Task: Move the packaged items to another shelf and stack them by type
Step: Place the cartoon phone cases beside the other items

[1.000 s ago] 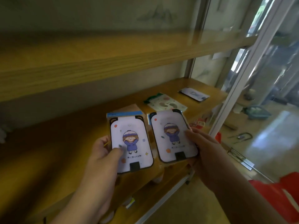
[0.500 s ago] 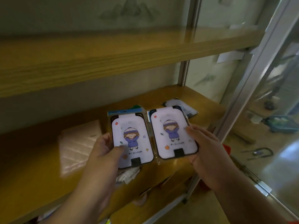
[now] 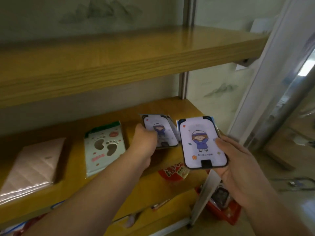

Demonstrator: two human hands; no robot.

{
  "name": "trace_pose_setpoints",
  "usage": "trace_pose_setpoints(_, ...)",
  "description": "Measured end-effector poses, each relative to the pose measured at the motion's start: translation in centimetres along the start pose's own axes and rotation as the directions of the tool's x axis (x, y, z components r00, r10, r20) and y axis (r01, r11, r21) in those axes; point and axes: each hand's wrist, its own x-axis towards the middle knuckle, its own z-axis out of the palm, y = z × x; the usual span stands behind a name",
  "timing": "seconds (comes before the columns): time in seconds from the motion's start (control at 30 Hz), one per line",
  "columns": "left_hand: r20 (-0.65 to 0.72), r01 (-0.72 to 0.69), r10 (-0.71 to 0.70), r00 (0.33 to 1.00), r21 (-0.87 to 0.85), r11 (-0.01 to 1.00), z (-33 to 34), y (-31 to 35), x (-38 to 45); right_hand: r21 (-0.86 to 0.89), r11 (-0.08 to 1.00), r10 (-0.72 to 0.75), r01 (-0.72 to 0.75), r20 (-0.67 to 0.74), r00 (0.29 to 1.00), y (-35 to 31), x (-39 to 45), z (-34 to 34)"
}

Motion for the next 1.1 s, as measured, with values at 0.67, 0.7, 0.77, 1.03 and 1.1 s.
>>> trace_pose_setpoints(0.67, -0.028, -0.213, 0.260, 0.965, 0.495, 0.843, -2.9, -1.3, -2.9, -0.341, 0.940, 0.062, 0.012, 0.203, 0.977, 0.7, 10.1, 3.6)
trace_pose_setpoints(0.7, -0.030, -0.215, 0.263, 0.964, 0.492, 0.844, -3.6, -1.3, -3.4, -0.401, 0.915, 0.051, 0.048, 0.234, 0.971, 0.8, 10.6, 4.3)
trace_pose_setpoints(0.77, -0.037, -0.225, 0.273, 0.961, 0.466, 0.856, -4.6, -1.3, -4.5, -0.530, 0.836, 0.028, 0.138, 0.294, 0.955, 1.2, 11.3, 5.6)
trace_pose_setpoints(1.03, -0.117, -0.296, 0.329, 0.937, 0.237, 0.925, -7.4, -1.2, -7.3, -0.874, 0.287, -0.154, 0.393, 0.363, 0.919, 2.4, 12.4, 6.8)
trace_pose_setpoints(1.1, -0.114, -0.290, 0.326, 0.938, 0.256, 0.922, -7.9, -1.5, -7.2, -0.891, 0.178, -0.226, 0.418, 0.376, 0.899, 2.7, 12.0, 7.0)
